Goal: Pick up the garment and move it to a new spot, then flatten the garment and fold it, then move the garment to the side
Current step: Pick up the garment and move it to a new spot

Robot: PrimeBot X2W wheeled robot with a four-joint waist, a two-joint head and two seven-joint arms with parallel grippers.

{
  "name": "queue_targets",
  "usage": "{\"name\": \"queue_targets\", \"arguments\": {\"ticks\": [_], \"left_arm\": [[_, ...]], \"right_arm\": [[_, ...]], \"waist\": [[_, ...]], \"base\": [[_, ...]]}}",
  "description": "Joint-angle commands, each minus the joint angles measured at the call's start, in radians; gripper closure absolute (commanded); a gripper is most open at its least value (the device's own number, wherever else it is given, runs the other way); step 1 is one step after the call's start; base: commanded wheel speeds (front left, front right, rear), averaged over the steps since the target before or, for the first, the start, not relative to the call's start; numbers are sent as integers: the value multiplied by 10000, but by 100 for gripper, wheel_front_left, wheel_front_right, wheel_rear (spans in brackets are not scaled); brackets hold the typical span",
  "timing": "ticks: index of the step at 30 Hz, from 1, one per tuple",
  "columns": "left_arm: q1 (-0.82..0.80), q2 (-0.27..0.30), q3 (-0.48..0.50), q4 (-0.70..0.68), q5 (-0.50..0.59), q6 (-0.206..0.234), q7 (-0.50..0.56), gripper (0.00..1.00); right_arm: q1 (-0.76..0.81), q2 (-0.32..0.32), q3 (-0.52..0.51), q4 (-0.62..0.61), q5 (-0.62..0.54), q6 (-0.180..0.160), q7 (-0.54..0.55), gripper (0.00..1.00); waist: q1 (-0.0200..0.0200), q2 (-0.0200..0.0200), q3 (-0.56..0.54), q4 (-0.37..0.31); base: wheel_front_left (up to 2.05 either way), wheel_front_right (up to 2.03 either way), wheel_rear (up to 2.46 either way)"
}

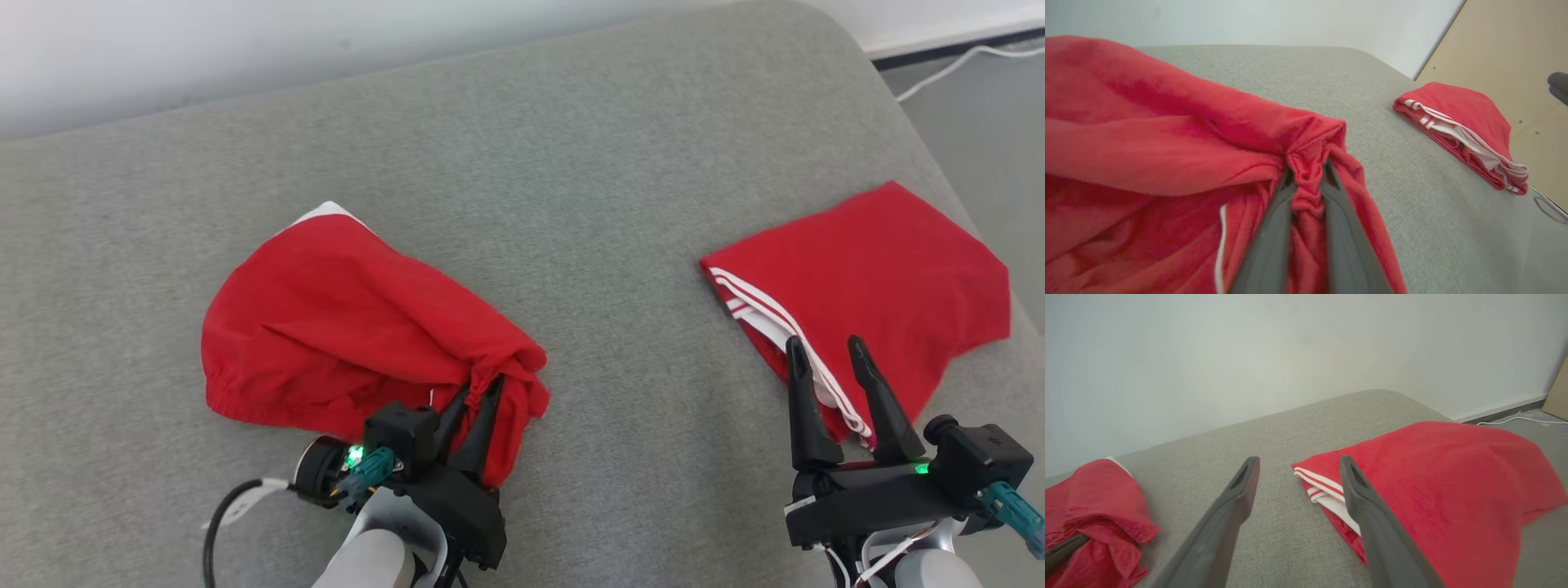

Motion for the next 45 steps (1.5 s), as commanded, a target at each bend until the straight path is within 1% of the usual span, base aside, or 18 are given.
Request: {"name": "queue_targets", "arguments": {"ticks": [1,2,3,4,10,13,17,18,22,28,30,35,38,41,45], "left_arm": [[-218,9,-167,217,-159,-75,8,100],[-301,-1,-242,272,-260,-139,-100,56],[-375,-6,-345,312,-298,-144,-134,5],[-442,-10,-444,336,-320,-186,-183,0],[-656,-8,-668,-287,-432,-184,-709,0],[-532,139,-468,-876,-524,-118,-867,0],[-255,590,-55,-1699,-455,218,-985,0],[-255,590,-55,-1699,-455,218,-985,0],[95,1072,648,-2218,-543,682,-1073,0],[840,1733,1716,-2531,-647,1333,-1353,0],[1132,2035,2048,-2537,-604,1481,-1395,0],[1889,2589,2706,-2738,-561,1789,-1500,0],[2338,2866,2843,-3015,-412,1912,-1516,0],[2760,3094,2698,-3367,-185,2004,-1333,0],[3243,3247,2500,-3773,7,2161,-1089,0]], "right_arm": [[-125,27,-41,27,81,-7,-95,0],[-137,31,-58,60,90,-7,-107,0],[-131,30,-86,87,94,-7,-116,0],[-130,22,-128,113,89,-7,-132,0],[-96,-83,-377,94,-111,-7,-133,0],[3,-153,-484,7,-196,-7,-34,0],[107,-236,-615,-135,-282,-7,40,0],[107,-236,-615,-135,-282,-7,40,0],[196,-287,-621,-265,-347,-7,140,0],[312,-352,-493,-375,-466,-7,281,0],[375,-372,-436,-390,-488,-7,325,0],[505,-415,-336,-439,-658,-7,408,0],[621,-459,-278,-463,-754,-7,501,0],[756,-508,-226,-484,-846,-7,581,0],[1025,-543,-142,-537,-887,-7,683,0]], "waist": [[-1,-1,309,-351],[-1,-1,298,-349],[-1,-1,283,-337],[-1,-1,265,-306],[-1,-1,-88,52],[-1,-1,-273,311],[-1,-1,-508,706],[-1,-1,-508,706],[-1,-1,-712,1078],[-1,-1,-1033,1549],[-1,-1,-1120,1662],[-1,-1,-1377,1864],[-1,-1,-1544,1945],[-1,-1,-1706,1983],[-1,-1,-1912,1989]], "base": [[0,0,0],[0,0,0],[0,0,0],[0,0,0],[0,0,0],[0,0,0],[0,0,0],[0,0,0],[0,0,0],[0,0,0],[0,0,0],[0,0,0],[0,0,0],[0,0,0],[0,0,0]]}}
